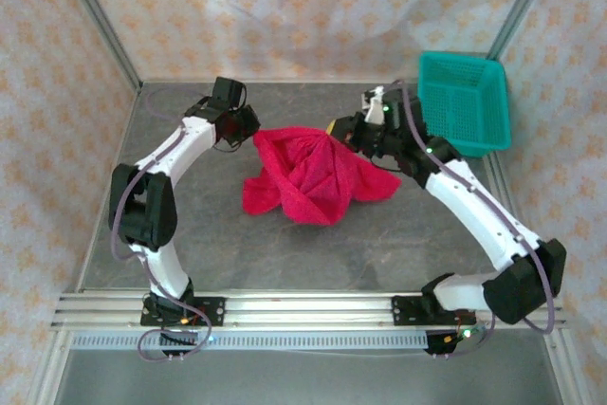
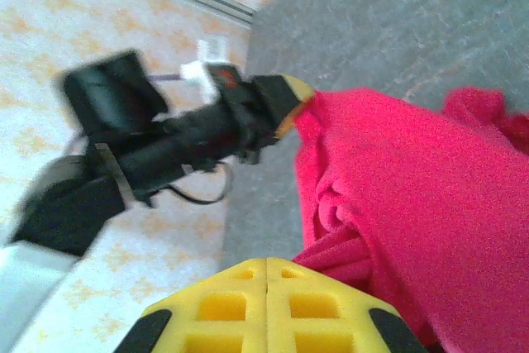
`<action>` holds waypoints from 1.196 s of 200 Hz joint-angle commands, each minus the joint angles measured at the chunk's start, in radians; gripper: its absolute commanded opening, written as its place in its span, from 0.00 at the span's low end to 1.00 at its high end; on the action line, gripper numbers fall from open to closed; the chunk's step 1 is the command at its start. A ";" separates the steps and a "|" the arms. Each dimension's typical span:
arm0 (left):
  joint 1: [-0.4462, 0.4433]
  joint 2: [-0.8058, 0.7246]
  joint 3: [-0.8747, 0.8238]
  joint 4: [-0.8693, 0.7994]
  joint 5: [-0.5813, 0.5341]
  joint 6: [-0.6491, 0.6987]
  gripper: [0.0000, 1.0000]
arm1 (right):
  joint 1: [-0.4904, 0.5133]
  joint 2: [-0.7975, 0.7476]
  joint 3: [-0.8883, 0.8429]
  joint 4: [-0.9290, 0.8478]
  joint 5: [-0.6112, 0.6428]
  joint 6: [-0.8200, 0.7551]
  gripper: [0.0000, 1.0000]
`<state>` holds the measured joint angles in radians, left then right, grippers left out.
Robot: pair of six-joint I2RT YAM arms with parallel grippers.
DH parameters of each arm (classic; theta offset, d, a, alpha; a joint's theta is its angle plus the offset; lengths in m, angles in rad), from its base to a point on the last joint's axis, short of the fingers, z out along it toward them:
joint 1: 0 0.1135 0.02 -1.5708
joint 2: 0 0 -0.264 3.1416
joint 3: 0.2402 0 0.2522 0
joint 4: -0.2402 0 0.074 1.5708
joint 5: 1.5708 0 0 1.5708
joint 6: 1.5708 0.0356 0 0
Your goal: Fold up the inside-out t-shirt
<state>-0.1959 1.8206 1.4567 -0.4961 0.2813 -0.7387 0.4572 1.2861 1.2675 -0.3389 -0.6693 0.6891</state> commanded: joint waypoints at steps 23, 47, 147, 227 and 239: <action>0.033 0.019 -0.094 0.002 -0.029 0.040 0.00 | -0.113 -0.098 0.171 -0.058 -0.104 0.001 0.00; 0.035 -0.045 -0.201 0.050 -0.016 0.015 0.00 | -0.141 -0.098 0.124 -0.117 -0.050 -0.064 0.00; -0.058 -0.219 -0.349 0.108 -0.017 -0.025 0.00 | 0.092 0.126 -0.083 -0.168 0.455 -0.291 0.79; -0.057 -0.239 -0.344 0.081 -0.044 -0.009 0.00 | 0.152 0.544 0.255 -0.266 0.420 -0.361 0.79; -0.054 -0.236 -0.333 0.071 -0.047 -0.001 0.00 | 0.152 0.545 0.255 -0.259 0.405 -0.358 0.75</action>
<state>-0.2554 1.6051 1.1030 -0.3962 0.2729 -0.7582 0.5999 1.8240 1.4803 -0.5400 -0.2478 0.3485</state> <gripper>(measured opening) 0.064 0.786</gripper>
